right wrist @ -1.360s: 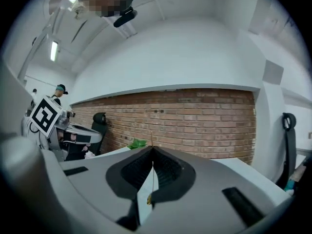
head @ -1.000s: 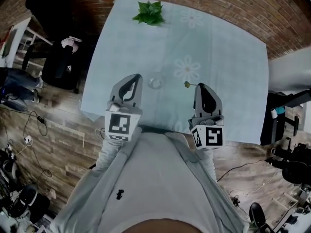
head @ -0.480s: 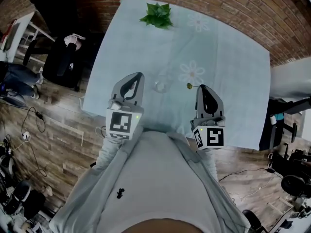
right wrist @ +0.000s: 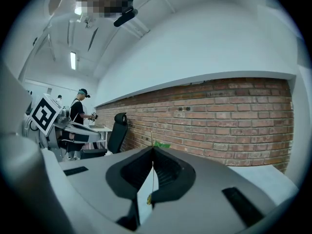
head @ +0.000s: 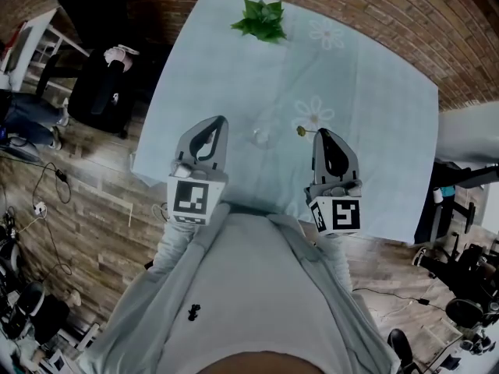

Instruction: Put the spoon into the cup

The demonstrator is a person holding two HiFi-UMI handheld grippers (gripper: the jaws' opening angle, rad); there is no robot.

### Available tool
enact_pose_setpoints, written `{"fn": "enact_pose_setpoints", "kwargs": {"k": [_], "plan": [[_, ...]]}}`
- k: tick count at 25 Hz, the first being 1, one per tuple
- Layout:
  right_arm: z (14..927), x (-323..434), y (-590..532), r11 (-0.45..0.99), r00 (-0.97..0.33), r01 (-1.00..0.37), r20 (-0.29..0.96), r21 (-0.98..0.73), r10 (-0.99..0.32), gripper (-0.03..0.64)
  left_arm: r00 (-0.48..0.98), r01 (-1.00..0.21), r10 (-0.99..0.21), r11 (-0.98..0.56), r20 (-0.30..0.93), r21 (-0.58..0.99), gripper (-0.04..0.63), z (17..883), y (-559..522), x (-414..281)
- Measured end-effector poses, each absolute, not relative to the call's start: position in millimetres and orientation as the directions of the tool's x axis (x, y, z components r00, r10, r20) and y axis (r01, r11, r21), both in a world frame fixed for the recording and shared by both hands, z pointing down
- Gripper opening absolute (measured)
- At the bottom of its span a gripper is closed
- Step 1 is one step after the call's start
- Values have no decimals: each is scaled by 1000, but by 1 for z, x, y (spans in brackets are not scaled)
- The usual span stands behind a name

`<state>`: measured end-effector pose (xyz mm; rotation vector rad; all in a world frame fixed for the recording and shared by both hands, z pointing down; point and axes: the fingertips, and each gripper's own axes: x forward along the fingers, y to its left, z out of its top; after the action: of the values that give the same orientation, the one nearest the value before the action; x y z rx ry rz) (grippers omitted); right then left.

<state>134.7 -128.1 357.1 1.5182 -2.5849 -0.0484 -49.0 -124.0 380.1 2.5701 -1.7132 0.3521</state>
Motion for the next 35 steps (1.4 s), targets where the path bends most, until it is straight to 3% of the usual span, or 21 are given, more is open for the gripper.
{"fn": "enact_pose_setpoints", "kwargs": {"k": [14, 35], "plan": [[397, 98, -148, 532, -548, -836, 147, -135, -824, 18, 352, -924, -903, -377, 246, -60, 18, 401, -121, -67], [479, 67, -155, 513, -567, -822, 263, -248, -781, 18, 361, -922, -876, -387, 319, -20, 18, 438, -107, -80]]}}
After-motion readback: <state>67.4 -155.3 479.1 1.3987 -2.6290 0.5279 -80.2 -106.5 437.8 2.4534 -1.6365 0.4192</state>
